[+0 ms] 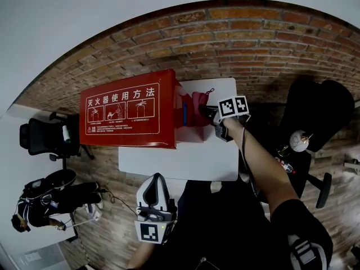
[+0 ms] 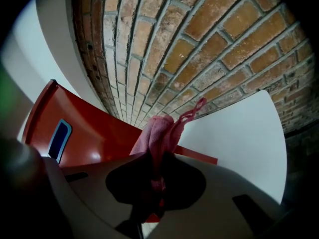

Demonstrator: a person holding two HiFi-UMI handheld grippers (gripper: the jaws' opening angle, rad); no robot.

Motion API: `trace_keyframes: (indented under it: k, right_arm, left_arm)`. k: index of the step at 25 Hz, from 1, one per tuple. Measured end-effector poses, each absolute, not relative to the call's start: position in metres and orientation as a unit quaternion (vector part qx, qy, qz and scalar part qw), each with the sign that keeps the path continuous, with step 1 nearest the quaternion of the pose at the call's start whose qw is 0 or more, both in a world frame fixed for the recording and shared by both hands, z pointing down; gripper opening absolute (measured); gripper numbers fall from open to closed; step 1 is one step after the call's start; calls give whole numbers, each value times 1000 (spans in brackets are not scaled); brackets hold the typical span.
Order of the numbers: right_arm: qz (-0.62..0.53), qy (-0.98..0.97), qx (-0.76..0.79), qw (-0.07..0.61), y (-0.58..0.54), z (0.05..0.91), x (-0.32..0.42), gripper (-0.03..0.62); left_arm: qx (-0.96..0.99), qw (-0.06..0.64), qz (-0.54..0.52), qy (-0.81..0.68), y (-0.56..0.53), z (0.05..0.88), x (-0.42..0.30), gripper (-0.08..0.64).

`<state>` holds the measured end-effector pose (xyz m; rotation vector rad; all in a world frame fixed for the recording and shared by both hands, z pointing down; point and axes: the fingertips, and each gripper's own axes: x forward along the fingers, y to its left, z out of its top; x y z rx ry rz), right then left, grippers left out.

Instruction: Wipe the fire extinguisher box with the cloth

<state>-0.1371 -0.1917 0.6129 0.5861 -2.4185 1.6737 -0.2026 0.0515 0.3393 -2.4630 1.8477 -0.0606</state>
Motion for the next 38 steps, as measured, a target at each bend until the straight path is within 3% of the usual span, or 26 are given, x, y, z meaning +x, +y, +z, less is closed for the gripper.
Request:
trace_keyframes:
  k: [38]
  right_arm:
    - [553,-782,241,158,-189,713,-137,67]
  left_arm:
    - [-787,22,-37,615,52,347,-214,38]
